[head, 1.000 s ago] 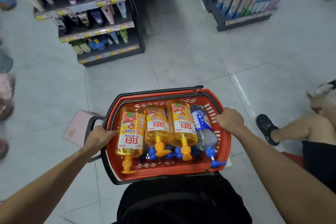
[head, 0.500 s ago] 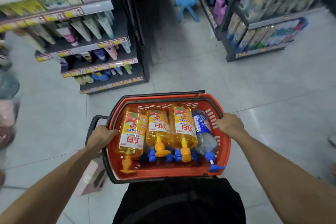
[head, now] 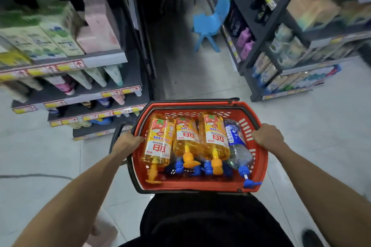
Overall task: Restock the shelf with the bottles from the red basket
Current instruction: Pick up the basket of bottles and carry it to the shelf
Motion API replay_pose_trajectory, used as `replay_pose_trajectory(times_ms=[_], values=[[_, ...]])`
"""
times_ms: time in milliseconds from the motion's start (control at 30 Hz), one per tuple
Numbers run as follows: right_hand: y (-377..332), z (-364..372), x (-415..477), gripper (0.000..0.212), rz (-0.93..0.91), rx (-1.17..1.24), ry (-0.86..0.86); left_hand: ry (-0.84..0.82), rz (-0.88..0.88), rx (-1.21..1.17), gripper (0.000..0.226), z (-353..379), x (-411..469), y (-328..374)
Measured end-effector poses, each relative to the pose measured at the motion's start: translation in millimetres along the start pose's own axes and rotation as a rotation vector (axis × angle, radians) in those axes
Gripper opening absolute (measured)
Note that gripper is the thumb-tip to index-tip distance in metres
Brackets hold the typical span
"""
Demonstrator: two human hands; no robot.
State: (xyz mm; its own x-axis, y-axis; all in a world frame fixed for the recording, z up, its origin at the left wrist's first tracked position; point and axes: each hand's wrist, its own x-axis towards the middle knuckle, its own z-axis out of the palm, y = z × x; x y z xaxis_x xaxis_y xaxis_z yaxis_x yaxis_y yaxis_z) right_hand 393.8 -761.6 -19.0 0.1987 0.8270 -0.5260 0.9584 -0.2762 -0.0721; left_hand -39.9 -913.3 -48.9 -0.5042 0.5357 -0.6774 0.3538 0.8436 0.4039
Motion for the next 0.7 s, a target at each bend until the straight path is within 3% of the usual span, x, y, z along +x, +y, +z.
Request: replay_pose_trajectory(times_ms=[367,700], values=[[-100,-80,159,0.042,0.009,0.035,0.004,-0.024,-0.044,0.007,0.024,-36,153,144],[-201,-200,368,0.036,-0.071,-0.056,-0.133,0.033,-0.181,-0.062,0.031,-42,264,312]])
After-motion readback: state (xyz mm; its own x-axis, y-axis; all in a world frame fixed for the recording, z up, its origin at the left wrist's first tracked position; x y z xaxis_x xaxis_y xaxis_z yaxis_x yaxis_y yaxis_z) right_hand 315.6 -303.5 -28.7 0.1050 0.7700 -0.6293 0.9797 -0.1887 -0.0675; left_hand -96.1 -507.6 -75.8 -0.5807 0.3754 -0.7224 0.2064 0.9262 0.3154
